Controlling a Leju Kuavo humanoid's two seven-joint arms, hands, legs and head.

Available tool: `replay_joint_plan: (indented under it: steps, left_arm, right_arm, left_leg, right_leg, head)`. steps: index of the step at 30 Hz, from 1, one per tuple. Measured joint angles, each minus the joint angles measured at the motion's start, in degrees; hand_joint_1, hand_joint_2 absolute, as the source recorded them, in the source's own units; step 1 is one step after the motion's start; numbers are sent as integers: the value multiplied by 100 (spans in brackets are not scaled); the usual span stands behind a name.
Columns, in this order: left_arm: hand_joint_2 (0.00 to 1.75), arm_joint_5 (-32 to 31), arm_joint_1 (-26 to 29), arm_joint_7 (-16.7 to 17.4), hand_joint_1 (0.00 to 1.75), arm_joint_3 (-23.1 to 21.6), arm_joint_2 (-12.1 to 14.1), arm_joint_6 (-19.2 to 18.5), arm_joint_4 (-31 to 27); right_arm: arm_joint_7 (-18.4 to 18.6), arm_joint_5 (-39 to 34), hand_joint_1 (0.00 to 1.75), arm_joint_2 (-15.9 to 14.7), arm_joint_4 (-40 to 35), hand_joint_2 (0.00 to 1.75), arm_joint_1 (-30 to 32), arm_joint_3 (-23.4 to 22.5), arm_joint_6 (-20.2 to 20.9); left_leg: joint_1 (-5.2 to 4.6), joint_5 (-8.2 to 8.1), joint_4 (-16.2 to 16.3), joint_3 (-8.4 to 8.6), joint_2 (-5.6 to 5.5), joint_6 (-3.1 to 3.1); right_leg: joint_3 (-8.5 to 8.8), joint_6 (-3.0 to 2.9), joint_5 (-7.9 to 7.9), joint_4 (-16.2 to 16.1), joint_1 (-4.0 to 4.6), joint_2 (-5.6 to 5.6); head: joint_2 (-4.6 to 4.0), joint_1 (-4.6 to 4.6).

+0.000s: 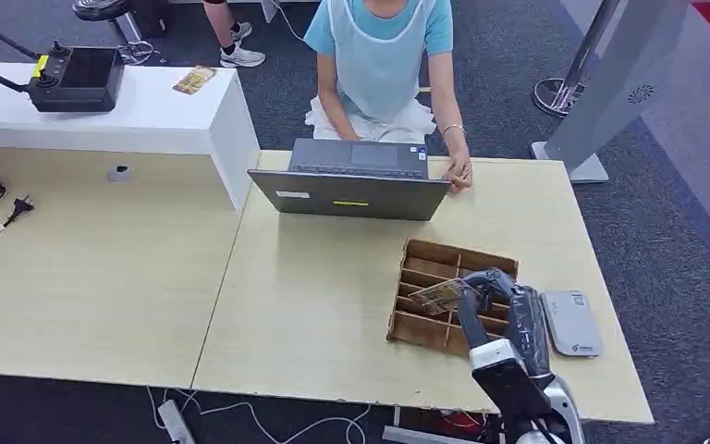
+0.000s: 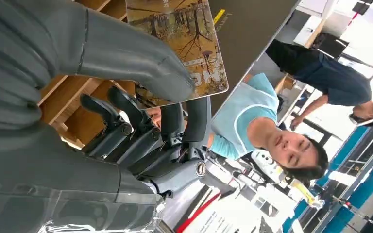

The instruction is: Pass the card to the sensor for recognition and then transmit it.

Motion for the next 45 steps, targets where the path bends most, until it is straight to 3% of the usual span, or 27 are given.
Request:
replay_joint_plan:
  steps: [17, 23, 32, 45]
  left_arm:
    - [0, -22, -1, -15, 0, 0, 2, 0, 0]
    - [0, -77, -4, -50, 0, 0, 15, -18, 0]
    - [0, -149, -29, -96, 0, 0, 26, -59, 0]
    - [0, -190, -29, -96, 0, 0, 39, -66, 0]
  right_arm:
    - [-107, 100, 175, 0, -9, 175, -118, 0, -15]
    - [-13, 586, 175, 0, -13, 175, -690, 28, -138]
    - [400, 1032, 175, -15, 79, 175, -2152, 171, -39]
    - [488, 1071, 175, -26, 151, 175, -2578, 328, -35]
  left_leg:
    - [0, 0, 0, -1, 0, 0]
    - [0, 2, 0, 0, 1, -1]
    - [0, 8, 2, 4, 1, 4]
    - [0, 7, 2, -3, 3, 5]
  right_leg:
    - [0, 0, 0, 0, 0, 1]
    - [1, 2, 3, 0, 0, 2]
    - [3, 3, 7, 1, 0, 3]
    - [0, 4, 5, 0, 0, 6]
  head:
    - [0, 0]
    - [0, -2]
    - [0, 0]
    - [0, 0]
